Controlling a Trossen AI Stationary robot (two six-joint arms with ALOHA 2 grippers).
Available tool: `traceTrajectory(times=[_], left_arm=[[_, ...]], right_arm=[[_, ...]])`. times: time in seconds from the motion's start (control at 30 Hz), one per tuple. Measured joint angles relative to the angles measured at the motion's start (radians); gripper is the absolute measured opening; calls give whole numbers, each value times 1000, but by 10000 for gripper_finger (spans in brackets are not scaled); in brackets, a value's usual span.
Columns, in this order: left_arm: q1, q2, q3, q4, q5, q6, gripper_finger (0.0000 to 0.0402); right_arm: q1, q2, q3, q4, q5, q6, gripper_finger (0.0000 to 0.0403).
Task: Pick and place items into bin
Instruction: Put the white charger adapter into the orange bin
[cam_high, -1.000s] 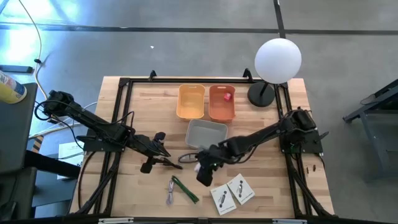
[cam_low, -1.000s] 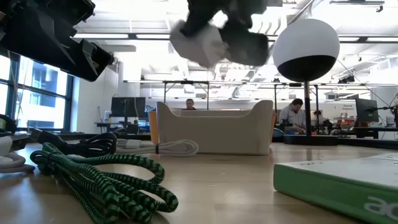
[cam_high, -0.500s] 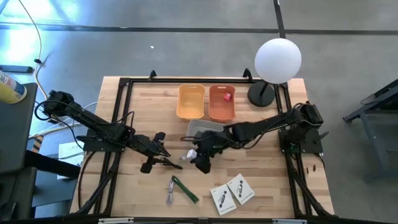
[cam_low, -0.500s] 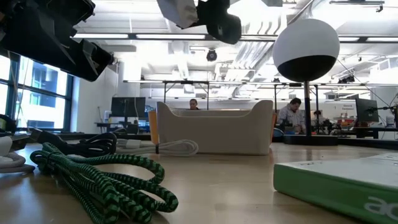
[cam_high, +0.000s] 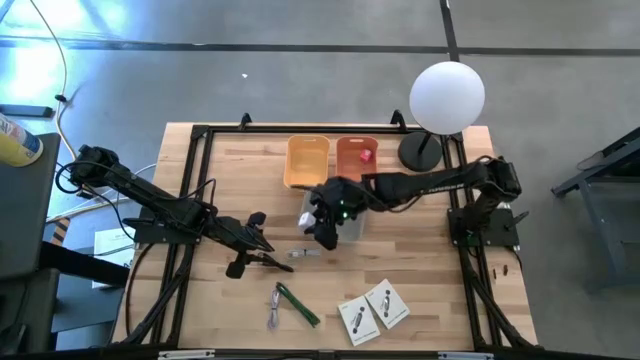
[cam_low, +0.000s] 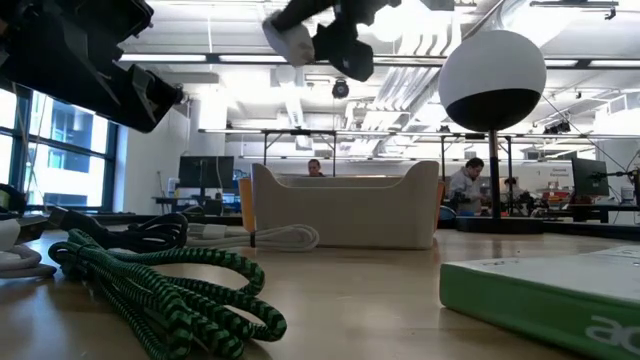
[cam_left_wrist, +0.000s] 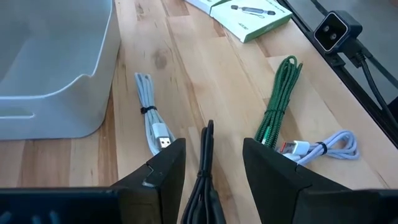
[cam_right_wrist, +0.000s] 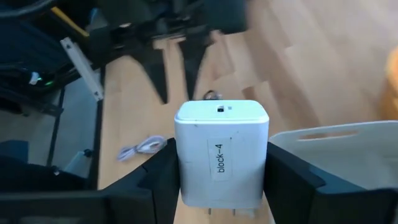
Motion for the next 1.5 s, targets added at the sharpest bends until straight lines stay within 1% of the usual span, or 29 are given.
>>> traceTrajectory(times=[0.1, 0.3, 0.47, 0.57, 0.67, 0.87, 0.97, 1.13, 1.2, 1.27, 1.43, 1.5], left_arm=[[0, 0, 0, -2, 3, -4, 150], [0, 0, 0, -12, 4, -31, 150], [-1, 0, 0, -14, 4, -40, 150], [-1, 0, 0, -14, 4, -54, 150], [0, 0, 0, -13, 4, -54, 150], [0, 0, 0, -12, 4, -61, 150], [-1, 0, 0, -11, 4, -77, 150], [0, 0, 0, -11, 4, -81, 150], [0, 0, 0, -10, 3, -81, 150], [0, 0, 0, -10, -4, -81, 150], [0, 0, 0, -8, -5, -84, 150], [0, 0, 0, -8, -7, -83, 150]], right_arm=[[-40, -11, 0, -14, -12, -29, 183], [-129, -60, 0, -122, -25, -102, 184], [-222, -125, 0, -250, 13, -153, 180], [-275, -157, 0, -304, 15, -176, 187], [-318, -174, 0, -334, 11, -201, 191], [-388, -179, 0, -365, -13, -241, 181], [-414, -179, 0, -366, -32, -256, 186], [-441, -179, -2, -389, -34, -285, 193], [-446, -190, -44, -348, -33, -285, 189], [-451, -218, -128, -286, -32, -268, 184], [-459, -340, -427, 20, -29, -168, 186], [-475, -387, -529, 136, -5, -130, 192]])
